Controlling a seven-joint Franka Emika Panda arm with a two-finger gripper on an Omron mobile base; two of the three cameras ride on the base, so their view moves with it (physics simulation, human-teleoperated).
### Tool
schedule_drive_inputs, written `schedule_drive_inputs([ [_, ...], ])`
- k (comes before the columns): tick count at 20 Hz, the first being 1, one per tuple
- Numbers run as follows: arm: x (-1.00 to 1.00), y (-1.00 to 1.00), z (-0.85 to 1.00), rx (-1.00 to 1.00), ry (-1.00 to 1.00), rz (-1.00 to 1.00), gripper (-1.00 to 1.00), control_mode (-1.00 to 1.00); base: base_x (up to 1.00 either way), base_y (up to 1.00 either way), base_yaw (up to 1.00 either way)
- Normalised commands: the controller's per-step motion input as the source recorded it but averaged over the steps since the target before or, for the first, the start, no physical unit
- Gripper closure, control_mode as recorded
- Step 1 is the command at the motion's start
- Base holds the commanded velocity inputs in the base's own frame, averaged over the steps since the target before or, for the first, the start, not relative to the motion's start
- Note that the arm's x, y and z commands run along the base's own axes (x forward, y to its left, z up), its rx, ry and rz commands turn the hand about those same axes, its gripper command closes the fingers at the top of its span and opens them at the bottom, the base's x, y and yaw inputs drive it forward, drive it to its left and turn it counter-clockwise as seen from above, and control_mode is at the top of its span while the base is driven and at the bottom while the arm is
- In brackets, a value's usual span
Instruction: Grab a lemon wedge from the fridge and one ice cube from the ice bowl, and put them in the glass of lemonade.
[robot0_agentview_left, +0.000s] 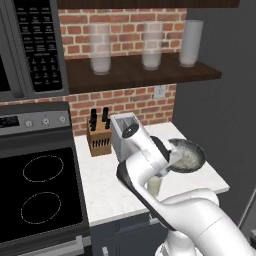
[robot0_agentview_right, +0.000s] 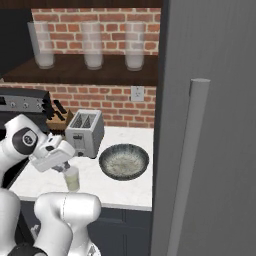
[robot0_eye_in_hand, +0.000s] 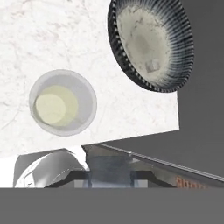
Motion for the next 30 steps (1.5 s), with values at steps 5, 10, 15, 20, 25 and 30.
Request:
schedule_drive_inputs([
  [5,0.17,0.04,-0.13,-0.02,0.01,0.0,1.0,-1.0,0.0,0.0,0.0],
  [10,0.09,0.1,-0.03,-0.02,0.01,0.0,1.0,-1.0,0.0,0.0,0.0],
  [15,0.2,0.1,-0.14,-0.03,0.01,0.0,1.0,-1.0,0.0,0.0,0.0],
  [20,0.24,0.0,-0.21,-0.03,0.0,0.0,1.0,-1.0,0.0,0.0,0.0],
  [25,0.21,0.0,-0.24,-0.03,0.0,0.0,1.0,-1.0,0.0,0.0,0.0],
  [30,0.24,0.0,-0.22,-0.03,0.0,0.0,1.0,-1.0,0.0,0.0,0.0],
])
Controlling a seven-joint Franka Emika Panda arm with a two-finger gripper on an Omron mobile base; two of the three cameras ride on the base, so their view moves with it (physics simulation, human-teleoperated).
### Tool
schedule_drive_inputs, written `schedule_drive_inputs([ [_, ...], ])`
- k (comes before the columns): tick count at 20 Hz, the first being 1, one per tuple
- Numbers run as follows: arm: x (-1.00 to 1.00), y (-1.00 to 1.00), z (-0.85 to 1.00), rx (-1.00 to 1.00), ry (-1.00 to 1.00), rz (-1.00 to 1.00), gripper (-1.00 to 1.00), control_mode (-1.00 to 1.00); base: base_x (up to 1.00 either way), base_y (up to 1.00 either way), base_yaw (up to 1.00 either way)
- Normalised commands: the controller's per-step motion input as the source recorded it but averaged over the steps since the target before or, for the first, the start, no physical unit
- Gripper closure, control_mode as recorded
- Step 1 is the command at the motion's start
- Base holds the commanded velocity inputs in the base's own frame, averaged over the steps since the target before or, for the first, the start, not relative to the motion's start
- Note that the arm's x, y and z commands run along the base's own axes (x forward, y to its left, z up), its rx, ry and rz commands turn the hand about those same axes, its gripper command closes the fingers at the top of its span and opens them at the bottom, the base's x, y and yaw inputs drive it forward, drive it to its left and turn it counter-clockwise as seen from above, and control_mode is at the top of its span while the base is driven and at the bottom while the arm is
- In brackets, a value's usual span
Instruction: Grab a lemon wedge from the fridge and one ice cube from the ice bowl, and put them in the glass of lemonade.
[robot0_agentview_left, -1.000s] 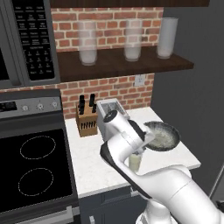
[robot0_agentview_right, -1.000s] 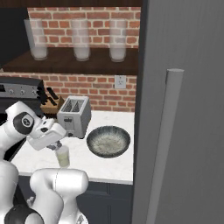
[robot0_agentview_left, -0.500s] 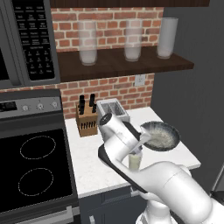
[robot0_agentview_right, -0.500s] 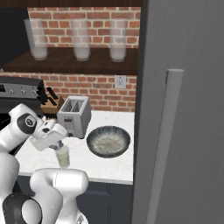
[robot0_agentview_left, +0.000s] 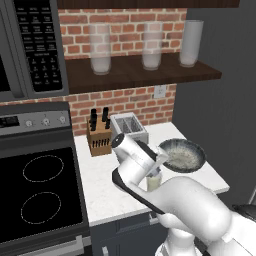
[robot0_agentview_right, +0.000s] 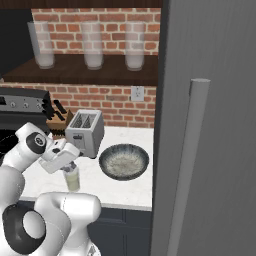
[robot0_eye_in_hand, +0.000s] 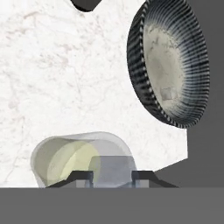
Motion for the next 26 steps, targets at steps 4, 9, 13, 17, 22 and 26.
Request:
schedule_drive_inputs([
  [4,0.24,0.03,-0.07,-0.02,0.0,0.0,1.0,-1.0,0.0,0.0,0.0],
  [9,0.06,0.06,0.03,0.0,0.0,0.0,1.0,-1.0,0.0,0.0,0.0],
  [13,0.0,0.0,0.05,0.0,0.0,0.0,1.0,-1.0,0.0,0.0,0.0],
  [17,0.0,0.0,0.0,-0.01,0.0,0.0,-1.0,-1.0,0.0,0.0,0.0],
  [22,0.0,0.0,0.0,0.0,0.0,0.0,-1.0,-1.0,0.0,0.0,0.0],
  [26,0.0,0.0,0.0,0.0,0.0,0.0,-1.0,-1.0,0.0,0.0,0.0],
])
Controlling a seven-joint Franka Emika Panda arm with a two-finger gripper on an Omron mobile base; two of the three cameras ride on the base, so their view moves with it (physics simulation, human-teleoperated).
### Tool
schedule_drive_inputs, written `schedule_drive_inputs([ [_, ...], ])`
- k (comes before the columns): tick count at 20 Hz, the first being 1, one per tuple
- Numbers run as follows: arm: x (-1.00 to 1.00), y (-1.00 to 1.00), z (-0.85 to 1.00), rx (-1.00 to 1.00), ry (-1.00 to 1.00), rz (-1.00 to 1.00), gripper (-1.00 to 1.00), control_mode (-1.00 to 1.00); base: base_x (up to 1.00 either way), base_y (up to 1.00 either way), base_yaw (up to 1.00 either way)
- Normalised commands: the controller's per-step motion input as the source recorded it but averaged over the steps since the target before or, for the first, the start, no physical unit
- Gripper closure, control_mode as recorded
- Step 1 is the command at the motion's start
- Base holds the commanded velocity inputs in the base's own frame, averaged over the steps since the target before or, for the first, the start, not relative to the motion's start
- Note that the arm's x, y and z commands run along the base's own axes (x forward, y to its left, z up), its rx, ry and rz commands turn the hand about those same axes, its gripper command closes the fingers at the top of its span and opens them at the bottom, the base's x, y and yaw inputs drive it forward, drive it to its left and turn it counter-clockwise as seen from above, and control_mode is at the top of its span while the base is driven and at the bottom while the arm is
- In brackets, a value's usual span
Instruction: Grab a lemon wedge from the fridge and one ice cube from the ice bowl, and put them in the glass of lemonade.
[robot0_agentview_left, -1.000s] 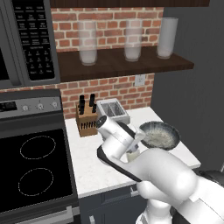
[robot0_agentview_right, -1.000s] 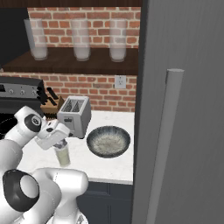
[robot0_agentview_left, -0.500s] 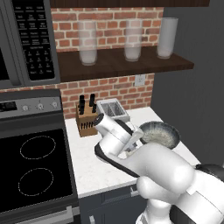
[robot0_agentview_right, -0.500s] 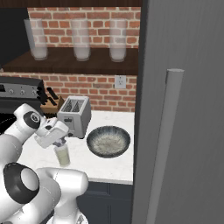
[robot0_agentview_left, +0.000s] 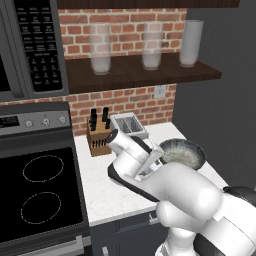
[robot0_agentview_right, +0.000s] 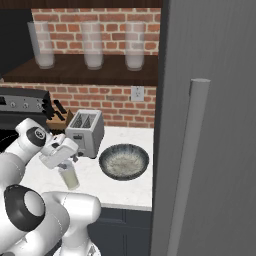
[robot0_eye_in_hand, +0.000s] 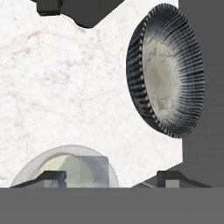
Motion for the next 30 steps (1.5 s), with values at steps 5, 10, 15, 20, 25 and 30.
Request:
schedule_drive_inputs([
  [5,-0.13,0.0,0.0,0.01,0.0,0.0,-1.0,-1.0,0.0,0.0,0.0],
  [10,-0.15,-0.01,0.08,0.08,0.0,0.0,-1.0,-1.0,0.0,0.0,0.0],
  [15,-0.05,-0.13,0.27,0.15,0.0,0.0,-1.0,-1.0,0.0,0.0,0.0],
  [20,0.0,-0.27,0.05,0.19,0.0,0.0,-1.0,-1.0,0.0,0.0,0.0],
  [25,0.0,-0.23,-0.19,0.17,0.0,0.0,-1.0,-1.0,0.0,0.0,0.0],
  [30,0.01,0.0,-0.23,0.09,0.0,0.0,-1.0,-1.0,0.0,0.0,0.0],
])
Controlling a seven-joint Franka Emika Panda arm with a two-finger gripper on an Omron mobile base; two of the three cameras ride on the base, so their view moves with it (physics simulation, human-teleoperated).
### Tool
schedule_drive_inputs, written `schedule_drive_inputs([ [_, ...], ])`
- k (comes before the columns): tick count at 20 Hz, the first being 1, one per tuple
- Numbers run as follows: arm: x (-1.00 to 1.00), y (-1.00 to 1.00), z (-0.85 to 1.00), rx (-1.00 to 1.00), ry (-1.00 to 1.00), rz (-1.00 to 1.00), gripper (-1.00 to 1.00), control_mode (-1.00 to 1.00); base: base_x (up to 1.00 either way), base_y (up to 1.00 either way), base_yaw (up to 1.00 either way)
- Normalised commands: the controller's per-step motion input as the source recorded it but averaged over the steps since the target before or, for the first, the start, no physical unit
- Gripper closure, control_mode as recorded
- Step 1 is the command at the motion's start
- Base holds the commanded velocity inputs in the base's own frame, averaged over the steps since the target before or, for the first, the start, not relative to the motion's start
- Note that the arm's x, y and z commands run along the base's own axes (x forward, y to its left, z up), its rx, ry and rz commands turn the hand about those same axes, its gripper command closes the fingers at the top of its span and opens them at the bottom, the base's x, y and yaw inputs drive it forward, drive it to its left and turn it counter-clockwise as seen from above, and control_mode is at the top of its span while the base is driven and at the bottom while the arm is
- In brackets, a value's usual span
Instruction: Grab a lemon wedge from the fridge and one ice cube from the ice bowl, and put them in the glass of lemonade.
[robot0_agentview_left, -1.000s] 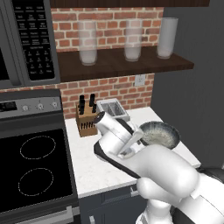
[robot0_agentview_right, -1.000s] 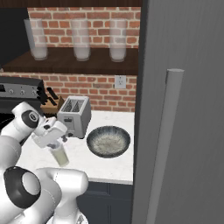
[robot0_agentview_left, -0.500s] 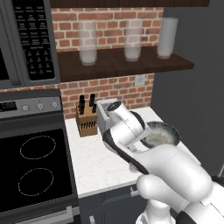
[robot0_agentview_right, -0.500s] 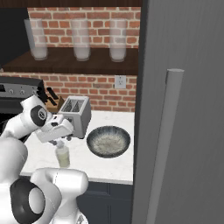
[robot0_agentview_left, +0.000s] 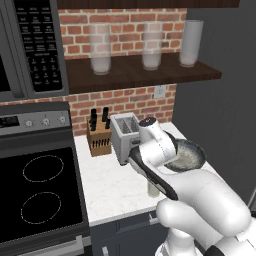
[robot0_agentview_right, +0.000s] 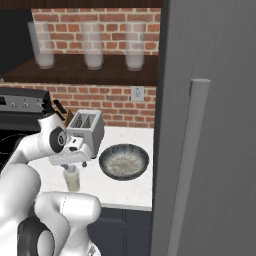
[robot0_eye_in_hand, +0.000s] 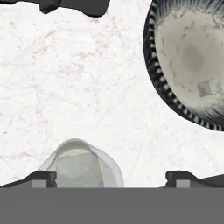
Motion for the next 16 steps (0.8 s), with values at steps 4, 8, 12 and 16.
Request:
schedule_drive_inputs([
  [4,0.0,0.0,-0.01,0.08,0.0,0.0,-1.0,-1.0,0.0,0.0,0.0],
  [8,-0.23,0.04,0.22,0.09,-0.02,0.0,-1.0,-1.0,0.0,0.0,0.0],
  [12,-0.36,0.06,0.36,0.09,-0.04,-0.01,-1.0,-1.0,0.0,0.0,0.0],
  [16,-0.39,0.01,0.4,0.1,-0.05,-0.01,-1.0,-1.0,0.0,0.0,0.0],
])
